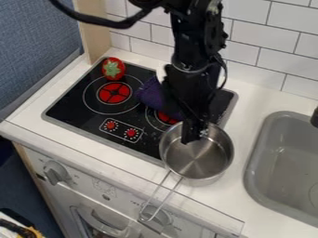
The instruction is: Move the silver pot to the left burner
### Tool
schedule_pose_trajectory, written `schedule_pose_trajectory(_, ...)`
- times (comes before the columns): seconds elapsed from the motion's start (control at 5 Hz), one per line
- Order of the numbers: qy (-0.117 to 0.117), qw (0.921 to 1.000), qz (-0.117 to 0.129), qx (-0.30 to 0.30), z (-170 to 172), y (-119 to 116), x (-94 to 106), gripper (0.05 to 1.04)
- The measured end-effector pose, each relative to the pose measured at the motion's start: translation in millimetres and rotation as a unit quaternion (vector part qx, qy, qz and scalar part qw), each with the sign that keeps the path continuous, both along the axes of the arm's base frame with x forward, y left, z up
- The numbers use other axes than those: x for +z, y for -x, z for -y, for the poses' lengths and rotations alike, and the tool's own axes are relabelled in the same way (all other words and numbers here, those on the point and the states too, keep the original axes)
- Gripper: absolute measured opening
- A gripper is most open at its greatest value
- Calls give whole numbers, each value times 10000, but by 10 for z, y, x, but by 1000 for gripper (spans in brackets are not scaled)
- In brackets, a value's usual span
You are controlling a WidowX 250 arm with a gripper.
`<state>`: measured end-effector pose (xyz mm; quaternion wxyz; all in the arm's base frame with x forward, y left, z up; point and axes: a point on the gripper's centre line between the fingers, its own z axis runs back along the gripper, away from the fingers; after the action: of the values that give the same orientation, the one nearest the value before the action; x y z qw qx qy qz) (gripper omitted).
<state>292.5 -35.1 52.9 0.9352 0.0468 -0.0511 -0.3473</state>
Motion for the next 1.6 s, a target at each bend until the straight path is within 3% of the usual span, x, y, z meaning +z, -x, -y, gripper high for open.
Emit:
schedule_pose_trajectory(0.6,253,9986,-394,252,-120,-58,-297,1001)
schedule_pose_trajectory(0.8,208,9981,-493,313,-119,-43,-367,963)
schedule_pose_trajectory(1.0,116,9978,-569,333,-102,-26,-425,687)
schedule_pose_trajectory(1.2,455,9957,-706,401,-132,-28,-441,385)
schedule_pose_trajectory(1.4,363,9953,-807,399,-162,-39,-438,173)
schedule_pose_trajectory(1.6,279,9944,-963,343,-146,-40,-393,80)
